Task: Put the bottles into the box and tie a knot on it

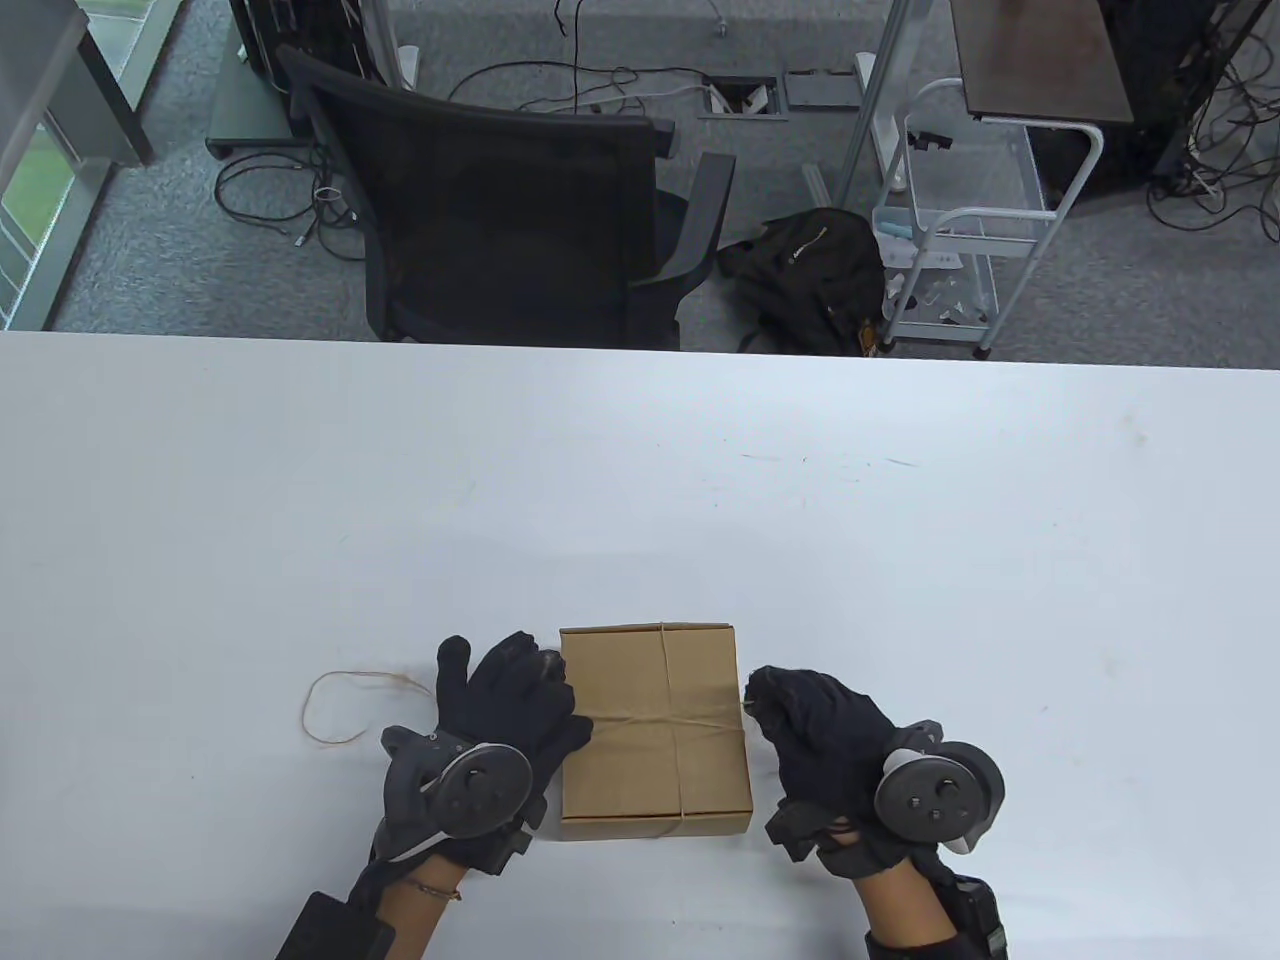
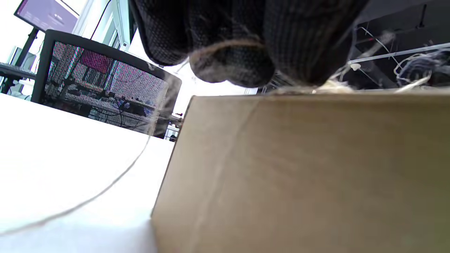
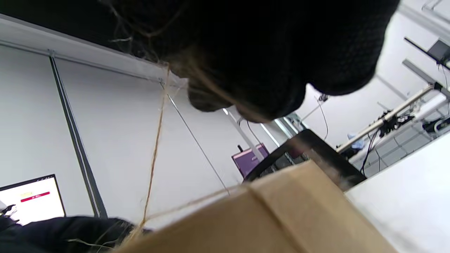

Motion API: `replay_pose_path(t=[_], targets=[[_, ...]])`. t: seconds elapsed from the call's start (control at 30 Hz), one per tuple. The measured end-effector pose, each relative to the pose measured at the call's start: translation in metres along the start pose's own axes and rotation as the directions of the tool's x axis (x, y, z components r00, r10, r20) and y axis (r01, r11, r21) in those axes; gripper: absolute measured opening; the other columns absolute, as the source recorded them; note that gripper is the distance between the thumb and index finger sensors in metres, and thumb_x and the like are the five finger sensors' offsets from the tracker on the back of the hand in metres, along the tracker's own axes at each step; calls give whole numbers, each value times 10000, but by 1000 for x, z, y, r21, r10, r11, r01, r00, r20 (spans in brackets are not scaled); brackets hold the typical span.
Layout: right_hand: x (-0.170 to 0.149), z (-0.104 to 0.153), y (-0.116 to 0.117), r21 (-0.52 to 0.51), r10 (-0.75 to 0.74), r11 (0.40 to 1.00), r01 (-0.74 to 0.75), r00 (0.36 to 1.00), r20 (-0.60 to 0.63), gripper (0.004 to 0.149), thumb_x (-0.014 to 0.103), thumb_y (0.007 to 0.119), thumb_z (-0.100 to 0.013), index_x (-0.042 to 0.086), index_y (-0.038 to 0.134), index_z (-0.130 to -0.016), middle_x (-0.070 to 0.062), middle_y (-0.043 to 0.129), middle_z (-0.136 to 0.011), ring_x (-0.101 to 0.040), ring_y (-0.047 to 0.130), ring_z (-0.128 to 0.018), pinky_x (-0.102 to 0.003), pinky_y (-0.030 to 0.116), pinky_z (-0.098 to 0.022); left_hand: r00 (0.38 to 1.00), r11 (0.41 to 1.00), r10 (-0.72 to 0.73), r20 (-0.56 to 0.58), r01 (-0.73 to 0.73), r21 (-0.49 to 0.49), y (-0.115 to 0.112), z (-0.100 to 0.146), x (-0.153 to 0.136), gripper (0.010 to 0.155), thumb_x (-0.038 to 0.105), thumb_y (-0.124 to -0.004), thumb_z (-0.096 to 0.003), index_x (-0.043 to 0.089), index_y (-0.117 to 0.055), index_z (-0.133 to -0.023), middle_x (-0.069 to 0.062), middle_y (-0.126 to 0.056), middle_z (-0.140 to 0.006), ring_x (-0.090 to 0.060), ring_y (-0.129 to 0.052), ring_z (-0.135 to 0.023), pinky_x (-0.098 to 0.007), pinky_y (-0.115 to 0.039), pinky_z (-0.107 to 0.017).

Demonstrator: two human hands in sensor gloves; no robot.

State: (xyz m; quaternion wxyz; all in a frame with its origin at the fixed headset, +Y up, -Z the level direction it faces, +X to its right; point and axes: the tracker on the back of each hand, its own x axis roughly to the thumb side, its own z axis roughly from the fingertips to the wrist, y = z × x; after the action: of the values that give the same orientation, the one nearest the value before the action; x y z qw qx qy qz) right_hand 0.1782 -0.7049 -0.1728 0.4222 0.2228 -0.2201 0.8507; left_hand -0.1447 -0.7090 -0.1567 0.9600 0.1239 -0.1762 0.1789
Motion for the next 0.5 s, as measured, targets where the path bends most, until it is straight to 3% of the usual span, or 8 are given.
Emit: replay_pose_path(t=[0.13, 0.3, 0.5], targets=[[-16, 2, -4, 2, 68, 998, -68, 990, -125, 403, 266, 758, -448, 63, 839, -787, -112, 993, -529, -227, 997, -370, -456, 887, -332, 1000, 1000, -24, 13, 24, -20, 1, 0, -2, 489, 445, -932, -429, 102, -968, -776, -124, -938, -989, -471, -848, -980, -820, -480, -683], [-27, 6, 0, 169, 272, 956, -241, 942, -195, 401, 259, 769, -436, 51, 866, -765, -115, 1008, -486, -210, 1002, -324, -447, 896, -302, 996, 995, -57, 65, 62, -79, 1, 0, 1, 475, 398, -908, -446, 95, -945, -810, -132, -906, -1022, -478, -831, -993, -802, -525, -695], [-26, 9, 16, 266, 440, 876, -401, 892, -105, 399, 243, 768, -441, 46, 853, -778, -138, 992, -519, -249, 990, -365, -484, 871, -337, 984, 966, -126, 127, 151, -212, -7, 1, -2, 493, 333, -908, -454, 69, -895, -870, -182, -829, -1080, -536, -852, -969, -745, -642, -683]])
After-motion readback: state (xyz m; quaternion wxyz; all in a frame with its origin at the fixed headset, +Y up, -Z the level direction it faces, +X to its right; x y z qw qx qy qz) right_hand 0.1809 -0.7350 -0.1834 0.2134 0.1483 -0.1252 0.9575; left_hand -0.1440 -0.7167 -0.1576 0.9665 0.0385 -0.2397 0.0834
